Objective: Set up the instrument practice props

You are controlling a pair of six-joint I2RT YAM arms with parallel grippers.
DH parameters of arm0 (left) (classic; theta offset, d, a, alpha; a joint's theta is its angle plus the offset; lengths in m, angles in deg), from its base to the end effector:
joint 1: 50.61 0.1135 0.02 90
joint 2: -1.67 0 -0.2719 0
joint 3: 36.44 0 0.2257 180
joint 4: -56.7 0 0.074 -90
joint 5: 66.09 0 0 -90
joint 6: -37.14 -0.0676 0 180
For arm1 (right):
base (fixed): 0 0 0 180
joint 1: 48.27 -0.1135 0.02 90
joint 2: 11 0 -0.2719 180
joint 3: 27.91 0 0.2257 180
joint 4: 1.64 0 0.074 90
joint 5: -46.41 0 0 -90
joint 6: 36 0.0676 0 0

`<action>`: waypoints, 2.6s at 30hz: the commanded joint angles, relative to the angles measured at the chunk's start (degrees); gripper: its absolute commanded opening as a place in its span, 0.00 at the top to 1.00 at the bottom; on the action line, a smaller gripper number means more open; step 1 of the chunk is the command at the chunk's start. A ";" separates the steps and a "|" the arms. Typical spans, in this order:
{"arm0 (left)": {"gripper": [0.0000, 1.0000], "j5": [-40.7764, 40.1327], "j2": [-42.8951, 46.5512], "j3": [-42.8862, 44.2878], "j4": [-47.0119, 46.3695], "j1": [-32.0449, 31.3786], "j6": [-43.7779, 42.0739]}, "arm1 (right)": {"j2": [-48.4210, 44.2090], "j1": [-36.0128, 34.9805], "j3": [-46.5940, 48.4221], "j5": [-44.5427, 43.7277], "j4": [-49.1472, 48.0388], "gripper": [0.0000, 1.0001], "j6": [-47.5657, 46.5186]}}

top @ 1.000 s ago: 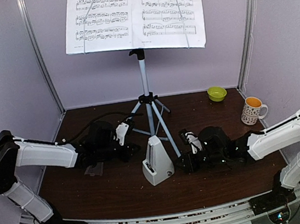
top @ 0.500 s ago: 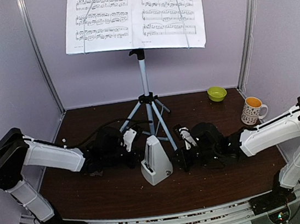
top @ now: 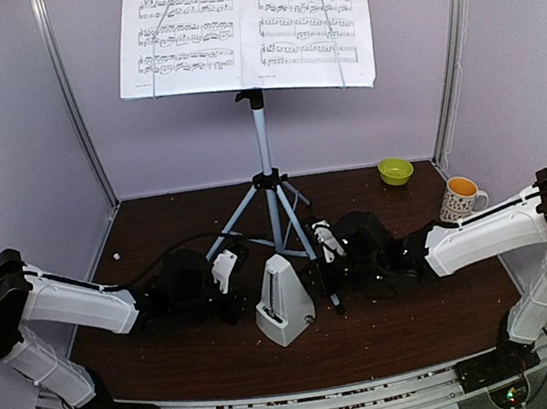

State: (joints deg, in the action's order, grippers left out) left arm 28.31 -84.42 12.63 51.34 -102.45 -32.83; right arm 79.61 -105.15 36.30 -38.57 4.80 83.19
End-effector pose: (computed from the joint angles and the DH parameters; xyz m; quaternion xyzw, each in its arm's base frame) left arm 0.1825 -0.2407 0.1747 0.2571 0.8340 -0.3130 0.3747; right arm 0.1829 0.2912 0.2084 -0.2303 0.8468 0.3543 0.3231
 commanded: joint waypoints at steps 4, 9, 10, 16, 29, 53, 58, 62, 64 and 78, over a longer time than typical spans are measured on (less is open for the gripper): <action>0.79 -5.55 -0.43 2.84 2.06 0.10 0.29 | -9.05 -0.45 -7.74 -2.55 3.61 0.75 0.10; 0.79 -4.97 -3.26 5.44 3.38 0.24 -0.97 | -10.70 -2.74 -10.86 -2.09 1.82 0.75 2.10; 0.79 -4.52 -3.74 5.79 3.40 0.24 -1.20 | -10.20 -3.40 -10.72 -1.96 1.37 0.75 2.37; 0.79 -3.20 -4.13 5.82 2.36 0.24 -1.74 | -5.71 -4.42 -8.85 -1.05 -2.09 0.76 3.81; 0.80 -0.36 -1.83 0.47 -1.77 0.02 -0.57 | 0.62 -2.94 -1.41 -2.25 -1.89 0.76 1.87; 0.79 -1.27 5.12 -3.60 -4.86 -1.51 0.31 | -7.35 -0.88 -3.76 -1.46 1.42 0.53 -3.63; 0.75 0.95 8.22 -3.69 -4.14 0.55 0.22 | -11.58 -0.89 -7.77 2.61 -4.12 0.26 -6.18; 0.74 3.09 8.09 -1.62 -3.15 0.86 -1.38 | -11.20 -0.94 -7.55 5.76 -7.41 0.15 -6.90; 0.74 3.50 7.96 -0.62 -3.17 0.86 -1.81 | -10.02 -0.93 -6.51 6.12 -8.67 0.13 -7.11; 0.74 2.85 6.28 3.47 -1.80 0.89 -2.79 | -2.72 -1.17 0.86 5.18 -9.58 0.21 -5.52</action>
State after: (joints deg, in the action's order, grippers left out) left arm 30.52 -77.01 13.79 50.35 -101.79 -34.56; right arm 75.57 -106.05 34.94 -32.08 -3.59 76.92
